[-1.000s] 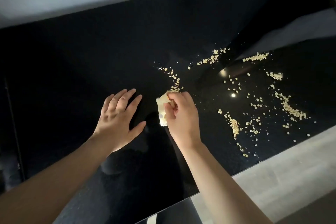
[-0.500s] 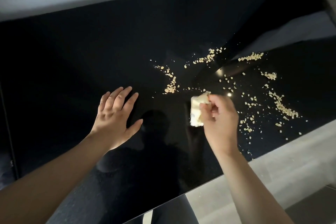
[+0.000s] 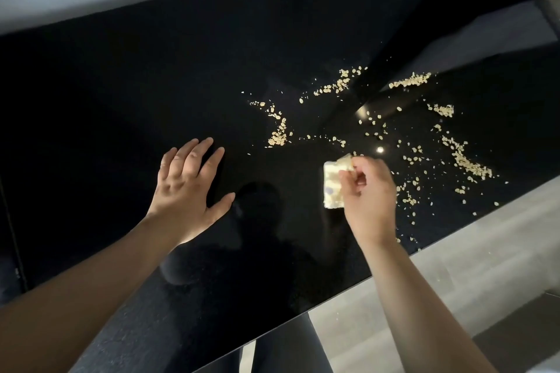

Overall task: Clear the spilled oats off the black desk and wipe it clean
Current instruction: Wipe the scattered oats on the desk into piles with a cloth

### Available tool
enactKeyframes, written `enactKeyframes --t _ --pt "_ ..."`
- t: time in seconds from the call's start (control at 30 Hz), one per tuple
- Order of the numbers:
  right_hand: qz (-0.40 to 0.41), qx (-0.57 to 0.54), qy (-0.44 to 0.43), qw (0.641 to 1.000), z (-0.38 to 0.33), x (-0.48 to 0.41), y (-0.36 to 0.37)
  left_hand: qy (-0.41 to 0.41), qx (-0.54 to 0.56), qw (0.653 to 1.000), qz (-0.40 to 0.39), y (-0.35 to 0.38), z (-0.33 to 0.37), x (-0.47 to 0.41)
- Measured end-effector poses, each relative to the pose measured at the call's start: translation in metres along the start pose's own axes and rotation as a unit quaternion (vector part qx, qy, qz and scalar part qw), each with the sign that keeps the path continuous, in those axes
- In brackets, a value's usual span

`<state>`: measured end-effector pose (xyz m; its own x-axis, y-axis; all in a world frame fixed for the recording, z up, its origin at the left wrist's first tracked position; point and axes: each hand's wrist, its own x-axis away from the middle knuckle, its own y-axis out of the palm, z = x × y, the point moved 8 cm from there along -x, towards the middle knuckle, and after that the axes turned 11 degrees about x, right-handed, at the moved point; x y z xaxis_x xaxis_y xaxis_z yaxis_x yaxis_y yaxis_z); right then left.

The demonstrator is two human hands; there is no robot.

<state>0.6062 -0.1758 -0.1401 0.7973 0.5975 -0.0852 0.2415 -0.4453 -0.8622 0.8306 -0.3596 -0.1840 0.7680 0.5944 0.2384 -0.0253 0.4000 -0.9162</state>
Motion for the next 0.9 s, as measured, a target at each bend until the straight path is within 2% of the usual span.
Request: enactKeyframes --t 0.1,0.17,0.33,0.53,0.67,0.9 --pt "0.013 -0.011 -0.014 1.000 -0.003 -0.015 -0.013 0.001 0.006 1.000 -0.004 0.000 0.000 0.000" --pt "-0.007 -0.041 -0.030 0.999 -0.024 -0.017 -0.009 0.005 0.016 1.000 -0.006 -0.001 -0.001 0.000" --pt "-0.088 -0.089 -0.091 0.988 -0.100 -0.004 0.040 -0.011 0.083 0.996 0.014 -0.015 -0.011 0.007" --pt "-0.128 -0.086 -0.118 0.981 -0.154 -0.014 0.092 -0.045 0.090 0.994 0.037 -0.033 -0.037 0.017" --pt "-0.134 -0.050 -0.106 0.984 -0.139 -0.027 0.097 -0.051 0.087 0.994 0.040 -0.034 -0.038 0.012" --pt "-0.026 0.018 -0.023 0.999 -0.050 -0.060 0.042 -0.046 0.088 0.994 0.035 -0.028 -0.025 -0.016"
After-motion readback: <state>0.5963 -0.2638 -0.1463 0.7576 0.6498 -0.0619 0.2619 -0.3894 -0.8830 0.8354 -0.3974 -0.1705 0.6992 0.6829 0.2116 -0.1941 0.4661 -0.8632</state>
